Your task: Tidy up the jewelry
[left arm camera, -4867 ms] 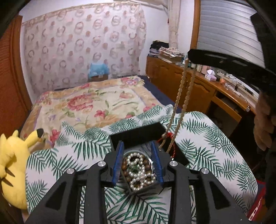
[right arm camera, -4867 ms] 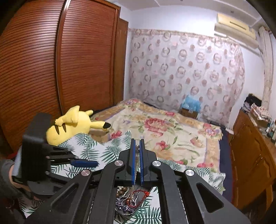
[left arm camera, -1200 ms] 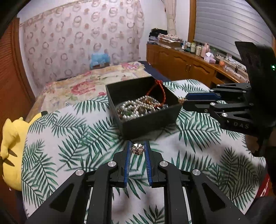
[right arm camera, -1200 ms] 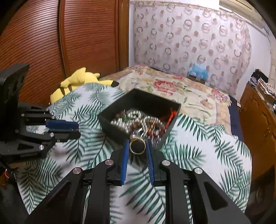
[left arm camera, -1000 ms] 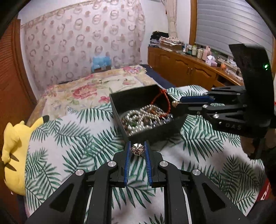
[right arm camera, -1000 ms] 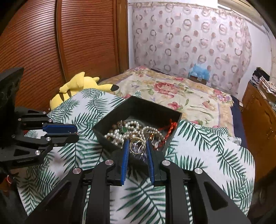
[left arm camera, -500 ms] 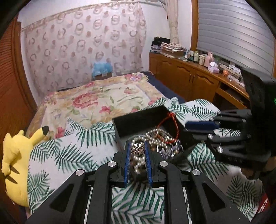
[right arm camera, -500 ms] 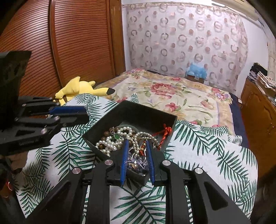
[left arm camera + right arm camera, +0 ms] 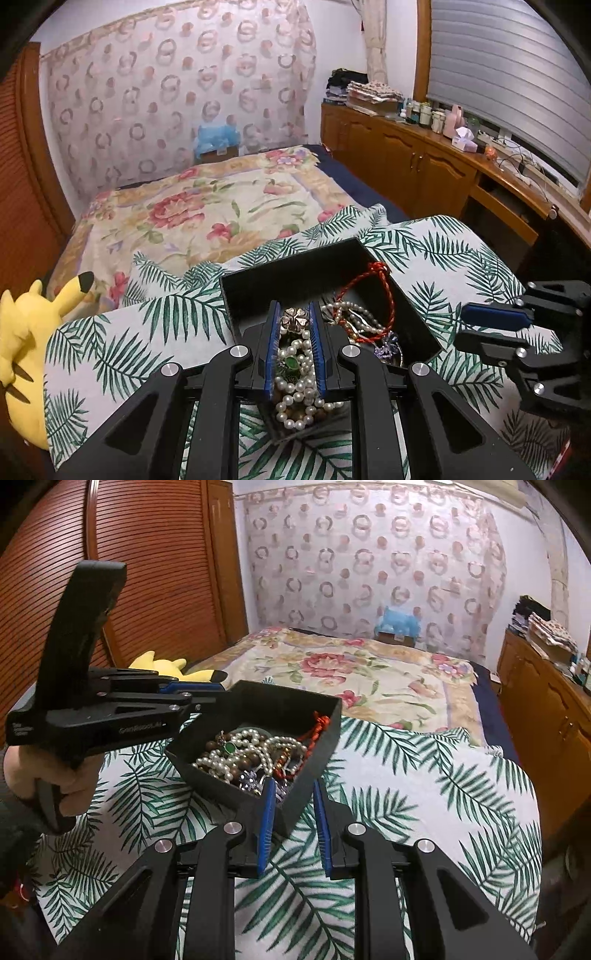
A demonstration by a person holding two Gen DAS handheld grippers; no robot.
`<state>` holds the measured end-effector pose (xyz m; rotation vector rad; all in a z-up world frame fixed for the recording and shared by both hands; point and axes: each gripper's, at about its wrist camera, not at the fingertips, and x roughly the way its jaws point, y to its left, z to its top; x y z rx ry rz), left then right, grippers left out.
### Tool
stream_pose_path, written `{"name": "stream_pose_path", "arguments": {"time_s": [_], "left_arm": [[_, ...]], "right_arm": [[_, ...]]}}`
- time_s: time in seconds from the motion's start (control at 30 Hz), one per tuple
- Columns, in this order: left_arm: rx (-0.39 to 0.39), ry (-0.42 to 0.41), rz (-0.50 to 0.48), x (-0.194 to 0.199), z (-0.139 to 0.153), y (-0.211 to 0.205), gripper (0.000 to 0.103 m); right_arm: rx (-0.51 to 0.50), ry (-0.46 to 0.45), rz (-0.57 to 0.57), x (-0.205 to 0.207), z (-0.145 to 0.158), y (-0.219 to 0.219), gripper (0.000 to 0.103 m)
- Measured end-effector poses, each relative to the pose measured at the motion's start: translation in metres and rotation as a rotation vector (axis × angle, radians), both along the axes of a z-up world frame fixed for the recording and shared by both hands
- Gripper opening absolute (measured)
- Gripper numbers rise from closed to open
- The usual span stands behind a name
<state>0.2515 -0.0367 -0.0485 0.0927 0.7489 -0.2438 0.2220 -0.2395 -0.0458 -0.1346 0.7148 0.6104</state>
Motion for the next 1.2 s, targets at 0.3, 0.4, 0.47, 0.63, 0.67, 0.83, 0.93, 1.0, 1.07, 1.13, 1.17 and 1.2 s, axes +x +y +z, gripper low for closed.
{"name": "stream_pose_path", "arguments": {"time_s": [0.3,0.4,0.47,0.63,0.67,0.83,0.93,1.0,1.07,1.13,1.17,1.2], "left_arm": [[0.011,-0.005,0.029,-0.023,0.003,0.001,0.043],[0.011,-0.014,0.050,-0.038,0.006,0.004,0.064],[0.011,-0.021,0.064,-0.046,0.008,0.006,0.072],[0.025,-0.036,0.093,-0.076,0.011,0.012,0.088],[0.023,-0.038,0.096,-0.082,0.011,0.013,0.090],[0.006,-0.042,0.121,-0.112,0.011,0.019,0.095],[0.005,-0.048,0.133,-0.127,0.014,0.020,0.095],[0.004,-0.062,0.140,-0.137,0.019,0.021,0.095],[0.000,-0.084,0.145,-0.149,0.026,0.021,0.095],[-0.004,-0.105,0.152,-0.158,0.033,0.020,0.095],[-0.005,-0.112,0.154,-0.163,0.035,0.021,0.095],[-0.002,-0.123,0.161,-0.168,0.039,0.021,0.095]], "right_arm": [[0.005,-0.008,-0.025,-0.020,0.000,-0.008,0.023],[0.011,-0.013,-0.043,-0.029,0.001,-0.011,0.023],[0.016,-0.017,-0.054,-0.035,0.001,-0.013,0.024],[0.038,-0.037,-0.093,-0.052,0.004,-0.019,0.059],[0.043,-0.038,-0.097,-0.055,0.004,-0.020,0.060],[0.057,-0.053,-0.143,-0.073,0.004,-0.022,0.084],[0.062,-0.068,-0.173,-0.083,0.007,-0.022,0.095],[0.068,-0.082,-0.197,-0.089,0.011,-0.024,0.099],[0.079,-0.102,-0.214,-0.098,0.018,-0.026,0.100],[0.084,-0.122,-0.226,-0.107,0.025,-0.028,0.100],[0.083,-0.133,-0.231,-0.111,0.028,-0.028,0.100],[0.083,-0.142,-0.236,-0.115,0.031,-0.029,0.100]]}}
